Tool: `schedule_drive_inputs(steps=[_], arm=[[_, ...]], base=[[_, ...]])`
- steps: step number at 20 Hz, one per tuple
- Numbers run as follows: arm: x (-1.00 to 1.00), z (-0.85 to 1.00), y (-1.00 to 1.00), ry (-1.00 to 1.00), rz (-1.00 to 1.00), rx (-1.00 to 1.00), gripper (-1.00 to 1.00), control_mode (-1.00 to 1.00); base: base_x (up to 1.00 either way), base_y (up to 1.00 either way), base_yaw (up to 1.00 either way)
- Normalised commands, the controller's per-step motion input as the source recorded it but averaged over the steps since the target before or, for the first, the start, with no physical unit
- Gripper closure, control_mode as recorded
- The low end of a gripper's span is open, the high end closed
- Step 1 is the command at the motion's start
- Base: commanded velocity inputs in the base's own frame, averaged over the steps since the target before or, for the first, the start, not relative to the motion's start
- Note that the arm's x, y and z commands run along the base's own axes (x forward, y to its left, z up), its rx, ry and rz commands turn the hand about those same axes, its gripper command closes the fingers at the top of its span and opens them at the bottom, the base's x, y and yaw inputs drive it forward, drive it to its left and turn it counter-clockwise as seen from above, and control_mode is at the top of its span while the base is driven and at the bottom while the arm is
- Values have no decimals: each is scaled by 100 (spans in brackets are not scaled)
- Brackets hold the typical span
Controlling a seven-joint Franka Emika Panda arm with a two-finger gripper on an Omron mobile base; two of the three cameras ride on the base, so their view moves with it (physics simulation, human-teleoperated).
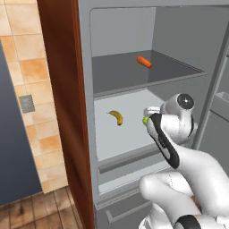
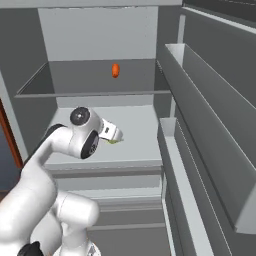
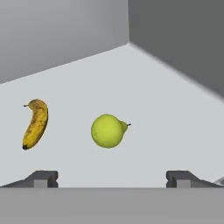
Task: Place the pear in the correct fridge rack based on whether it is a fruit or vegetable. Finally, close the fridge door.
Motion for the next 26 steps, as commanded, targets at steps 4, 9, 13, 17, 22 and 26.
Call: schedule_drive_inputs(steps=[4, 9, 13, 17, 22, 26], arm=[[-100, 20, 3, 1, 0, 6, -100, -100], [-79, 36, 2, 9, 3, 0, -100, -100], [-27, 25, 24, 17, 14, -10, -100, -100], [-1, 7, 14, 5, 2, -8, -100, -100], [0, 0, 0, 0, 0, 0, -100, 100], [0, 0, 0, 0, 0, 0, -100, 100]], base=[[0, 0, 0], [0, 0, 0], [0, 0, 0], [0, 0, 0], [-44, 0, 5], [-71, 0, 12]])
